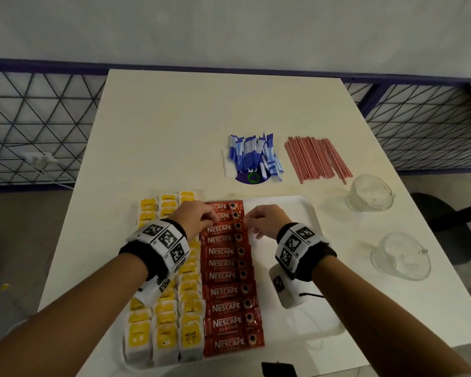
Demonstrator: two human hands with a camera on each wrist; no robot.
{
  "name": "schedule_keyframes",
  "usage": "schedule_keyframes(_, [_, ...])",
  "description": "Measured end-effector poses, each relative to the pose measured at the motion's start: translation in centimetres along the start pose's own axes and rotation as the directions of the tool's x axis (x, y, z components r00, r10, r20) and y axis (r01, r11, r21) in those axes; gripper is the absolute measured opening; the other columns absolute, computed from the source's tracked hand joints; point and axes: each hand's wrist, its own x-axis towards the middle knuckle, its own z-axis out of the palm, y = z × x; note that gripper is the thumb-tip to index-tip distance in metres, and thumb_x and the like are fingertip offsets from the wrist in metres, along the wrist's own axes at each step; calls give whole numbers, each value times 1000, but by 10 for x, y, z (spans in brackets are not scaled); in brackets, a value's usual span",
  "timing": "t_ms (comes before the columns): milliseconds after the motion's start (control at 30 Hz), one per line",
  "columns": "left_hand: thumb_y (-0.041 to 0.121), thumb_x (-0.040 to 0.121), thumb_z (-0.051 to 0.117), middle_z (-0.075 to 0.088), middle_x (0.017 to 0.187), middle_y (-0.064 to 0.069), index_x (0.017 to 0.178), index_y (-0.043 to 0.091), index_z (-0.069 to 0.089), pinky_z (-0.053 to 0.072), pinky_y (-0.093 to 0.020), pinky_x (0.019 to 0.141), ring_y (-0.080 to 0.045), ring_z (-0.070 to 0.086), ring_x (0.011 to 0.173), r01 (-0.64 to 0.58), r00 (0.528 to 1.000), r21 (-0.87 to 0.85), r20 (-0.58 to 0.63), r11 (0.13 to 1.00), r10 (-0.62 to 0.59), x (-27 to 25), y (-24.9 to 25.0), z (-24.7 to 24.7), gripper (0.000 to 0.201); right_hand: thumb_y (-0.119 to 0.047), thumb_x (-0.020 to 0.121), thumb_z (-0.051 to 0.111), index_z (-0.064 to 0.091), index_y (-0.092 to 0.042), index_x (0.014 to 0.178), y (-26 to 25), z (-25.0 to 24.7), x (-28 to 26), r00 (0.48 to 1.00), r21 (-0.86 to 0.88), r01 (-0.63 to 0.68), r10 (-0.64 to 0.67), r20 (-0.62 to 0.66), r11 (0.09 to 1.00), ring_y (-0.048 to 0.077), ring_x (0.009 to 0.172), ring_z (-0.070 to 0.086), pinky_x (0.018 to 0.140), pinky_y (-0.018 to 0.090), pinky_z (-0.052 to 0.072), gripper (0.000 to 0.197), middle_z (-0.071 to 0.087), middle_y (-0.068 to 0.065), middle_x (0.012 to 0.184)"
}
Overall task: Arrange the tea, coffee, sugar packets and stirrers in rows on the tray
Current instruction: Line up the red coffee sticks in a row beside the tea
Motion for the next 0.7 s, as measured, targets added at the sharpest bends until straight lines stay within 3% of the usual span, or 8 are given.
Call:
schedule_keyframes(167, [7,90,56,63,112,-4,104,11,68,39,-19,85,-17,57,105,-39,999,78,20,996,38,0,0,0,19,-14,87,61,64,-8,98,0,1,-1,1000,-47,-6,6,-16,999,7,56,52,47,11,40,13,57,-3,69])
schedule_keyframes(267, [9,90,56,62,110,-4,102,12,68,42,-23,87,-17,57,102,-50,998,121,37,991,46,0,-1,1,18,-15,86,62,61,-11,95,0,3,-1,1000,-54,-11,10,-13,999,9,57,52,50,15,41,10,60,2,79])
schedule_keyframes(400, [12,91,56,57,103,-2,103,14,67,37,-20,82,-17,53,100,-49,999,145,19,988,47,1,-2,1,17,-18,86,63,59,-12,92,2,3,1,999,-30,-29,29,-22,999,11,59,53,57,19,47,9,58,-2,71])
schedule_keyframes(567, [13,91,56,48,90,5,100,14,68,35,-16,76,-9,44,82,-87,995,121,-40,989,92,1,1,-10,15,-20,86,63,57,-11,89,-1,-10,1,998,-6,-26,25,-61,1000,11,59,52,58,21,48,11,58,0,72])
schedule_keyframes(700, [15,90,57,50,89,5,99,15,69,38,-18,75,-8,46,79,-109,991,99,-70,989,116,3,6,-22,15,-21,86,63,56,-9,100,-4,-26,5,990,33,-60,64,-126,998,18,64,54,64,27,51,20,55,2,74])
